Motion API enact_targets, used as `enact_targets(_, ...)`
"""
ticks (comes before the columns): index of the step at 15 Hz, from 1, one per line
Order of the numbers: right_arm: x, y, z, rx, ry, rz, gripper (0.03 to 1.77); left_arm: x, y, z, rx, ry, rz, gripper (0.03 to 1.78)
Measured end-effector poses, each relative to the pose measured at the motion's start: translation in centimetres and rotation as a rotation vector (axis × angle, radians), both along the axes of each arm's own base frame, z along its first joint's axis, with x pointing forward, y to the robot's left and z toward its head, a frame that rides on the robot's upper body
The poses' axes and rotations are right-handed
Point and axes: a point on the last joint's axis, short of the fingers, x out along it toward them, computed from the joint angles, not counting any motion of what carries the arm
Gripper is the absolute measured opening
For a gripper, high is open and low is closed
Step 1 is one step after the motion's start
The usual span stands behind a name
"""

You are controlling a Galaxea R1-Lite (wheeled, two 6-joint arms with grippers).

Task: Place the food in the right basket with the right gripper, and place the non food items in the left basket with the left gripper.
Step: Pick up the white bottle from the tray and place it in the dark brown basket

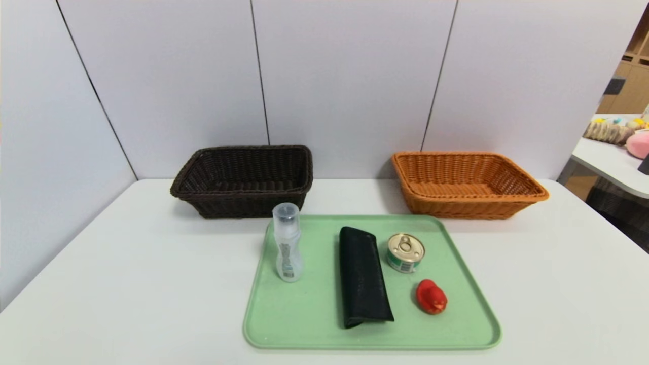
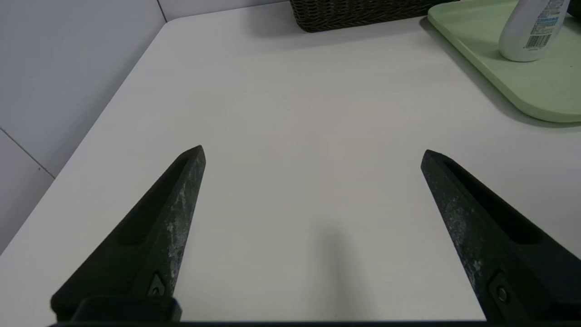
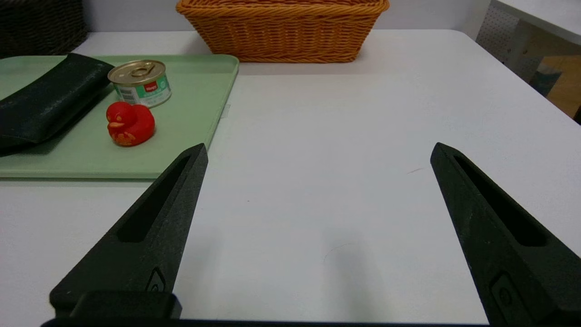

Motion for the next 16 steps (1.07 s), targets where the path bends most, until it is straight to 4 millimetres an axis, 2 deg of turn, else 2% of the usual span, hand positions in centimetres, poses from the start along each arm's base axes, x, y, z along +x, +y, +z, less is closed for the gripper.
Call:
enact_targets(11, 0.00, 0.00, 0.02, -0.001, 0.000, 0.000, 1.70, 0.00, -0.02, 0.03, 0.033, -0.004, -0.007, 1.69)
enact_targets(16, 0.01, 0.00, 0.01, 0.006, 0.001, 0.000, 1.70, 0.00, -0.01, 0.03, -0.020, -0.003, -0.003, 1.69)
